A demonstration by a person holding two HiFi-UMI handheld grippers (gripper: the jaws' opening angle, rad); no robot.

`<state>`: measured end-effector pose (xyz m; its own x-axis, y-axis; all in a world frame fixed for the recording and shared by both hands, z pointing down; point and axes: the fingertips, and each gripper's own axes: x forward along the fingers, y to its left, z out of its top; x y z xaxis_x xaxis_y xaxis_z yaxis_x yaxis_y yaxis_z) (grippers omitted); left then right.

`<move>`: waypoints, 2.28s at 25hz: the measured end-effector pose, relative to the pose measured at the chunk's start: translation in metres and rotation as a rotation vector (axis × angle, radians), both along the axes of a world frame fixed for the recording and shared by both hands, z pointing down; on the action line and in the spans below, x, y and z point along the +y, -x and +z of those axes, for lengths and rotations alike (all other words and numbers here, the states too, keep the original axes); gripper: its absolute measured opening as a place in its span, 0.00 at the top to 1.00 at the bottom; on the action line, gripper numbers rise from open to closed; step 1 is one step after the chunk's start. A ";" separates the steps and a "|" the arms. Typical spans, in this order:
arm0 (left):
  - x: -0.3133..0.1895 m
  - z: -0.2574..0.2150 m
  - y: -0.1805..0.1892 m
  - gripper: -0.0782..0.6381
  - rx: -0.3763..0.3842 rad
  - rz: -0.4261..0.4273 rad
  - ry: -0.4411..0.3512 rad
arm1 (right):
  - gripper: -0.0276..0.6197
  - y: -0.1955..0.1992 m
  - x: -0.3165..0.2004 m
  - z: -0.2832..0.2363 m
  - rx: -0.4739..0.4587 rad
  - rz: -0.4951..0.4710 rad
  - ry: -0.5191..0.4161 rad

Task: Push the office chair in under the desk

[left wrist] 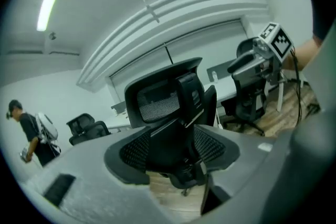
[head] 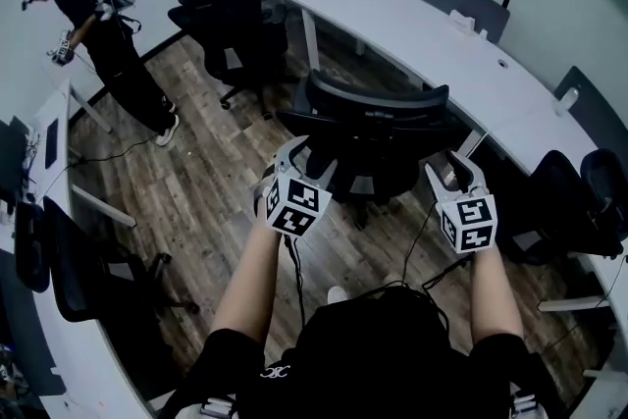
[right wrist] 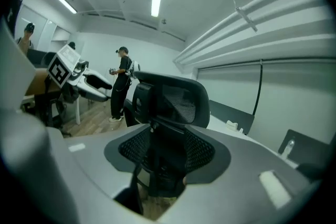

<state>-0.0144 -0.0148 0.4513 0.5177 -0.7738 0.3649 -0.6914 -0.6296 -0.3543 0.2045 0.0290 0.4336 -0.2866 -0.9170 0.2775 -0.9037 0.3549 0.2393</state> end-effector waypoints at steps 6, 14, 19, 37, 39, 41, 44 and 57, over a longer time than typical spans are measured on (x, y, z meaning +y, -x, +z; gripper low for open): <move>-0.044 0.015 0.011 0.49 -0.176 0.106 -0.012 | 0.51 -0.027 -0.028 0.022 0.267 -0.073 0.051; -0.099 0.044 0.021 0.44 -0.350 0.161 0.031 | 0.44 -0.054 -0.073 0.058 0.583 -0.211 0.088; -0.120 0.071 0.027 0.44 -0.456 0.162 0.078 | 0.45 -0.069 -0.101 0.076 0.743 -0.213 0.116; -0.139 0.080 0.027 0.58 -0.554 0.206 0.013 | 0.63 -0.083 -0.122 0.081 0.813 -0.142 0.082; -0.141 0.080 0.026 0.58 -0.553 0.211 0.011 | 0.63 -0.084 -0.123 0.081 0.807 -0.139 0.086; -0.145 0.080 0.026 0.58 -0.551 0.210 0.007 | 0.63 -0.084 -0.125 0.081 0.807 -0.132 0.087; -0.150 0.080 0.027 0.58 -0.551 0.208 0.016 | 0.63 -0.083 -0.127 0.081 0.804 -0.123 0.091; -0.180 0.082 0.028 0.58 -0.542 0.206 0.026 | 0.63 -0.077 -0.144 0.082 0.786 -0.130 0.093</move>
<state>-0.0429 -0.1953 0.5333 0.3907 -0.6641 0.6375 -0.2774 -0.7452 -0.6063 0.2818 -0.1148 0.5156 -0.0786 -0.8531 0.5159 -0.4328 0.4953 0.7532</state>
